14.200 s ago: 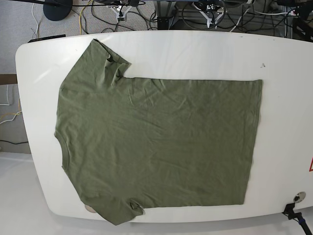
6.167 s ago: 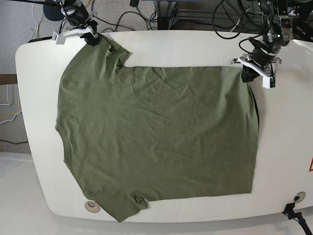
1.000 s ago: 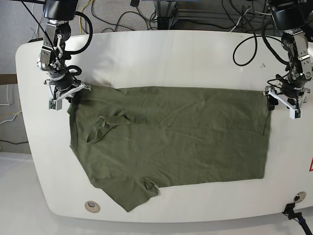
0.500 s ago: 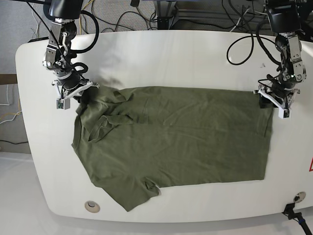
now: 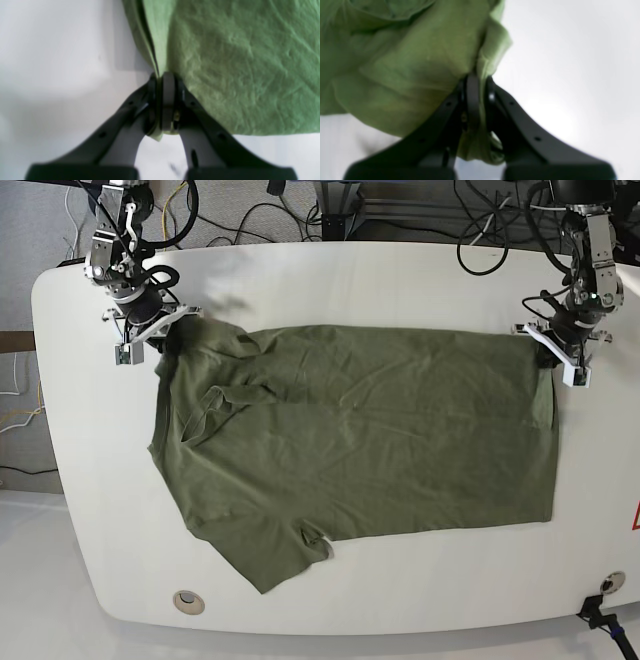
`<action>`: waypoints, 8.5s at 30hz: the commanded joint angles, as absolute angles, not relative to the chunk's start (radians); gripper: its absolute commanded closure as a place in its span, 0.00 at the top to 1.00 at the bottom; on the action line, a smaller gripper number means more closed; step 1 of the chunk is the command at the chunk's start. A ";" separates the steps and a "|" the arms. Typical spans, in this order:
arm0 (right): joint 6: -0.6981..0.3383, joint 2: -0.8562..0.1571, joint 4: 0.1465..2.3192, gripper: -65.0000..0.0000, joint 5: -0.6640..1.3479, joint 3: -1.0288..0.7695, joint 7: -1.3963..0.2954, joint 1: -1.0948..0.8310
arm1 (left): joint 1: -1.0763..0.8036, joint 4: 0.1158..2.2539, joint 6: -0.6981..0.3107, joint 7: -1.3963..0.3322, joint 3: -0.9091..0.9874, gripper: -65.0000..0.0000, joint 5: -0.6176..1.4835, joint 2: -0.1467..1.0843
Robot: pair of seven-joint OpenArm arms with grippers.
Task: Fold the T-shirt properly
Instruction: 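Pull the shirt back toward the robot with both grippers, then release, then reach both grippers to the hem corners and grasp them, then lift the hem and fold it over toward the collar with both grippers, then fold the sleeve end inward with the right gripper toward the shirt center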
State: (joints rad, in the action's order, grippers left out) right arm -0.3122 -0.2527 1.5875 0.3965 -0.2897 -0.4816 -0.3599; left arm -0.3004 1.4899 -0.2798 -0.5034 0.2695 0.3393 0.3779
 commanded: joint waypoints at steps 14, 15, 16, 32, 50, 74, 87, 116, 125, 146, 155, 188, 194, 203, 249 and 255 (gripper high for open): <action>-0.390 -0.271 1.655 0.00 0.381 -0.493 -0.536 -0.595 | -0.622 1.741 -0.288 -0.538 0.280 0.00 0.334 0.389; -0.390 -0.269 1.655 0.00 0.381 -0.493 -0.536 -0.602 | -0.638 1.750 -0.288 -0.539 0.291 0.00 0.334 0.389; -0.390 -0.269 1.655 0.00 0.383 -0.493 -0.536 -0.610 | -0.656 1.762 -0.288 -0.539 0.306 0.00 0.334 0.389; -0.384 -0.255 1.770 0.46 0.375 -0.496 -0.536 -0.611 | -0.662 1.836 -0.288 -0.541 0.363 0.86 0.334 0.389; -0.387 -0.263 1.738 0.49 0.372 -0.489 -0.743 -0.133 | -0.002 1.650 -0.288 -0.750 0.444 0.86 0.332 0.387; -0.384 -0.311 1.285 0.49 0.371 -0.387 -0.736 0.237 | 0.420 0.789 -0.288 -0.503 0.136 0.86 0.338 0.414; -0.387 -0.325 0.731 0.50 0.251 -0.277 -0.469 0.615 | 0.412 0.792 -0.288 -0.504 0.136 0.51 0.340 0.397; -0.386 -0.202 0.513 0.00 0.111 -0.277 -0.323 0.694 | 0.410 0.808 -0.288 -0.498 0.136 0.00 0.341 0.397; -0.389 -0.206 0.535 0.00 0.111 -0.277 -0.328 0.696 | 0.315 0.989 -0.288 -0.397 0.137 0.00 0.341 0.397; -0.390 -0.202 1.366 0.00 0.122 -0.278 -0.757 0.325 | 0.036 1.432 -0.288 -0.392 0.225 0.00 0.341 0.400; -0.390 -0.205 1.577 0.00 0.122 -0.280 -0.840 0.185 | -0.054 1.543 -0.288 -0.392 0.285 0.00 0.338 0.403; -0.390 -0.202 1.905 0.00 0.122 -0.278 -1.027 -0.191 | -0.369 1.701 -0.288 -0.400 0.409 0.00 0.334 0.403; -0.390 -0.202 1.905 0.11 0.114 -0.278 -1.027 -0.213 | -0.390 1.701 -0.288 -0.541 0.410 0.49 0.334 0.403; -0.390 -0.205 1.952 0.46 0.120 -0.286 -1.026 -0.239 | -0.374 1.742 -0.288 -0.593 0.499 0.92 0.341 0.452; -0.509 -0.127 1.484 0.00 0.328 -0.223 -0.888 0.116 | -0.288 1.722 -0.288 -0.591 0.423 0.92 0.337 0.404; -0.545 -0.128 1.834 0.00 0.414 -0.226 -1.109 0.028 | -0.288 1.716 -0.288 -0.591 0.395 0.92 0.335 0.404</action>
